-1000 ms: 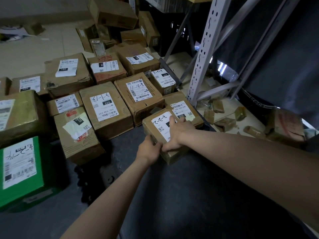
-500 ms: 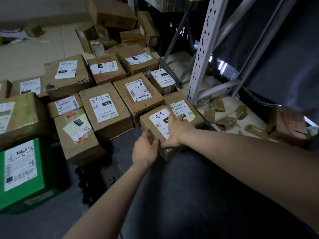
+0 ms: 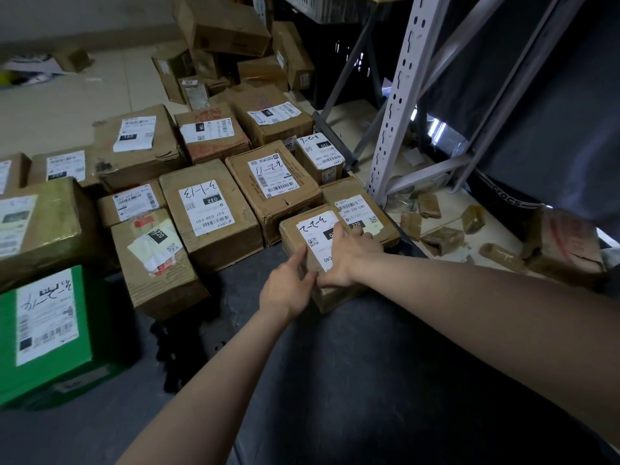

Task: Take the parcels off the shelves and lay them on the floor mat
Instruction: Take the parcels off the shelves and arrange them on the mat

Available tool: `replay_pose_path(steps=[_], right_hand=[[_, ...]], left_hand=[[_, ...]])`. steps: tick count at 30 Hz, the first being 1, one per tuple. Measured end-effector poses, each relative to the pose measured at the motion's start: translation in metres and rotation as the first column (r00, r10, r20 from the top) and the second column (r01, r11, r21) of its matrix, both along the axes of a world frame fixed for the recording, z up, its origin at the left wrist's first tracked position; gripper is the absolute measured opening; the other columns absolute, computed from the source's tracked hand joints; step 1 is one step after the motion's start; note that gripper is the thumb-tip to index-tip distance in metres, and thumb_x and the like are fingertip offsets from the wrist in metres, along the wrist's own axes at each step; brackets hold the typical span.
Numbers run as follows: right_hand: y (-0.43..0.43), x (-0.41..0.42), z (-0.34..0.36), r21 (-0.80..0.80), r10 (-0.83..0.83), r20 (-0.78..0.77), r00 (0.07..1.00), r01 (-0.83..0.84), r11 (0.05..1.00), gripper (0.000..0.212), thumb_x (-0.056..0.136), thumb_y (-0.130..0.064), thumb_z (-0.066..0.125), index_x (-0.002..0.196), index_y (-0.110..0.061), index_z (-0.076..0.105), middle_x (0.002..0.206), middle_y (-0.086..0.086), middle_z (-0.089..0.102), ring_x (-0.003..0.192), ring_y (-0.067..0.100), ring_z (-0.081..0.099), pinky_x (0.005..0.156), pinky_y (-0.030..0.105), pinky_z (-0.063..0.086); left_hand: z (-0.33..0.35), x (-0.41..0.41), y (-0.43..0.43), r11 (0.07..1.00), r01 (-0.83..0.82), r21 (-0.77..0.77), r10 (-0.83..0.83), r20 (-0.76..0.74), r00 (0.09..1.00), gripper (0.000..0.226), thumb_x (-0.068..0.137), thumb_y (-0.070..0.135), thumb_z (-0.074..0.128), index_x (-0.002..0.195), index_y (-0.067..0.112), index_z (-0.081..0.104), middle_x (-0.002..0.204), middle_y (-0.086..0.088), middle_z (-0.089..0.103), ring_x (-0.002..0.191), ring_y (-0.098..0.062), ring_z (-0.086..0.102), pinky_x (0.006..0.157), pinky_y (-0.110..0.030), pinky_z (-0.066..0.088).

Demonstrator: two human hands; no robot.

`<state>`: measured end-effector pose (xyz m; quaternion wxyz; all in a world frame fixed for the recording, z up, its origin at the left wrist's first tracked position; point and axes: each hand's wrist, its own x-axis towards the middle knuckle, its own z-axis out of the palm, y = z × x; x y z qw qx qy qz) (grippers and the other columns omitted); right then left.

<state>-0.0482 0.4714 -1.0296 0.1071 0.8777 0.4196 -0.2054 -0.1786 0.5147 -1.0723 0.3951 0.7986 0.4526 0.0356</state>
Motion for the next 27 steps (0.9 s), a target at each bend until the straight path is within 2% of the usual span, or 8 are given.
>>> replay_pose_path(steps=[6, 10, 14, 20, 23, 25, 27], right_hand=[[0.003, -0.002, 0.000, 0.027, 0.013, 0.021, 1.000, -0.014, 1.000, 0.116, 0.065, -0.070, 0.073, 0.148, -0.012, 0.016, 0.137, 0.022, 0.037, 0.121, 0.037, 0.045, 0.084, 0.042, 0.047], [0.005, -0.002, 0.001, 0.037, 0.031, 0.055, 0.998, -0.033, 0.999, 0.109, 0.068, -0.077, 0.066, 0.144, -0.012, 0.023, 0.138, 0.020, 0.039, 0.125, 0.036, 0.042, 0.092, 0.045, 0.046], [0.008, 0.000, 0.004, 0.043, 0.045, 0.053, 0.998, -0.048, 0.998, 0.105, 0.070, -0.079, 0.061, 0.144, -0.013, 0.026, 0.139, 0.019, 0.039, 0.126, 0.037, 0.042, 0.095, 0.047, 0.044], [0.014, -0.001, 0.005, 0.022, 0.035, 0.007, 0.999, -0.035, 0.999, 0.109, 0.065, -0.069, 0.073, 0.144, -0.013, 0.022, 0.138, 0.020, 0.036, 0.125, 0.037, 0.040, 0.091, 0.045, 0.046], [0.014, -0.002, 0.005, -0.023, 0.034, 0.013, 0.999, -0.034, 0.999, 0.119, 0.059, -0.066, 0.080, 0.144, -0.012, 0.018, 0.139, 0.021, 0.035, 0.127, 0.037, 0.037, 0.094, 0.043, 0.046], [0.013, -0.003, 0.004, -0.093, 0.078, 0.017, 0.997, -0.076, 0.993, 0.126, 0.055, -0.066, 0.082, 0.145, -0.011, 0.015, 0.138, 0.022, 0.031, 0.129, 0.037, 0.034, 0.097, 0.043, 0.046], [0.011, -0.005, 0.005, -0.158, 0.194, 0.020, 0.981, -0.189, 0.969, 0.130, 0.054, -0.066, 0.084, 0.147, -0.010, 0.011, 0.138, 0.020, 0.028, 0.130, 0.037, 0.031, 0.100, 0.044, 0.044]], left_hand=[[-0.001, -0.002, 0.004, 1.000, -0.020, 0.010, 0.020, 0.002, 1.000, 0.061, 0.099, 0.033, 0.051, 0.153, 0.040, 0.025, 0.146, -0.006, 0.052, 0.131, -0.031, 0.050, 0.104, -0.042, 0.044], [-0.003, -0.004, 0.009, 0.999, -0.023, 0.036, 0.023, -0.003, 1.000, 0.057, 0.099, 0.035, 0.051, 0.151, 0.042, 0.030, 0.145, -0.006, 0.053, 0.131, -0.030, 0.049, 0.103, -0.041, 0.045], [0.002, -0.001, 0.015, 0.993, -0.030, 0.111, 0.033, -0.025, 0.999, 0.049, 0.098, 0.038, 0.049, 0.146, 0.039, 0.041, 0.131, -0.006, 0.062, 0.121, -0.031, 0.056, 0.096, -0.043, 0.049], [0.012, 0.005, 0.019, 0.988, -0.026, 0.153, 0.034, -0.045, 0.998, 0.039, 0.098, 0.036, 0.049, 0.136, 0.034, 0.055, 0.120, -0.003, 0.067, 0.110, -0.028, 0.061, 0.089, -0.041, 0.052], [0.012, 0.004, 0.018, 0.975, -0.055, 0.214, 0.050, 0.029, 0.998, 0.027, 0.097, 0.034, 0.051, 0.119, 0.028, 0.065, 0.113, -0.003, 0.066, 0.104, -0.027, 0.062, 0.083, -0.038, 0.052], [0.013, 0.002, 0.021, 0.955, -0.118, 0.273, 0.096, 0.093, 0.991, 0.023, 0.095, 0.032, 0.053, 0.112, 0.021, 0.065, 0.111, -0.005, 0.059, 0.105, -0.027, 0.057, 0.081, -0.037, 0.048], [0.014, -0.003, 0.025, 0.916, -0.155, 0.369, 0.129, 0.095, 0.987, 0.030, 0.092, 0.028, 0.055, 0.119, 0.014, 0.060, 0.116, -0.008, 0.053, 0.113, -0.028, 0.048, 0.088, -0.039, 0.044]])
